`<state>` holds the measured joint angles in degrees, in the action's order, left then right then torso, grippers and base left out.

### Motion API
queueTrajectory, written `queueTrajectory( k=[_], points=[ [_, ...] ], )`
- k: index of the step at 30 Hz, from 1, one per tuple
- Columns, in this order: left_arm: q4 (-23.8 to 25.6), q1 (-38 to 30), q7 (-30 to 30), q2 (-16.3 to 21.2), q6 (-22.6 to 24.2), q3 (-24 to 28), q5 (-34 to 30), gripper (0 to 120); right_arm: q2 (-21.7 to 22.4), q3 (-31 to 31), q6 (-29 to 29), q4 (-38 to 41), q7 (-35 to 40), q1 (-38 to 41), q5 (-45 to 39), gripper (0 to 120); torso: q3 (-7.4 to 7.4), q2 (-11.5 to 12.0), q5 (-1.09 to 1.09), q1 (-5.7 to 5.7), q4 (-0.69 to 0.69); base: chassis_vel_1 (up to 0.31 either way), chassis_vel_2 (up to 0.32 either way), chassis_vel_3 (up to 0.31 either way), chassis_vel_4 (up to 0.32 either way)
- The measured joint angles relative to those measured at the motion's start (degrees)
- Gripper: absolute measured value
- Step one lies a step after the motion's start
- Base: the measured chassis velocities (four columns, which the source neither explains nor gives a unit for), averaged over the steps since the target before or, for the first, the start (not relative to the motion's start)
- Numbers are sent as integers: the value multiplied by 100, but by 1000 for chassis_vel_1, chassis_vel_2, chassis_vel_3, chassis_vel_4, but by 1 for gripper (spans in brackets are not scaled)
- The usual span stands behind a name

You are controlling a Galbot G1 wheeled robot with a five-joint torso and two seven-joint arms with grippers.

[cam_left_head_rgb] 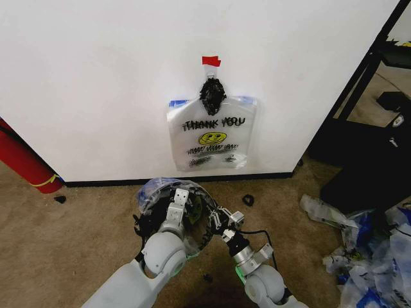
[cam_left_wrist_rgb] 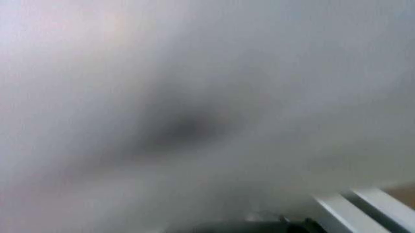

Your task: Pick up the garbage bag from the wall and place it over the trash bin.

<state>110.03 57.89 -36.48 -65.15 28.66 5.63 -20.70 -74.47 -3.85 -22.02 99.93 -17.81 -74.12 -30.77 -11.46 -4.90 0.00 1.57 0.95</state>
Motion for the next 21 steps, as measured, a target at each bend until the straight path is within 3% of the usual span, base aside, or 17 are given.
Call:
queueTrajectory(
  k=[21],
  points=[
    [-87,86,401,73,-41,18,219,0,53,-91,-185,-34,-722,-75,-208,1,0,0,0,0,0,0,0,0,0]
  ],
)
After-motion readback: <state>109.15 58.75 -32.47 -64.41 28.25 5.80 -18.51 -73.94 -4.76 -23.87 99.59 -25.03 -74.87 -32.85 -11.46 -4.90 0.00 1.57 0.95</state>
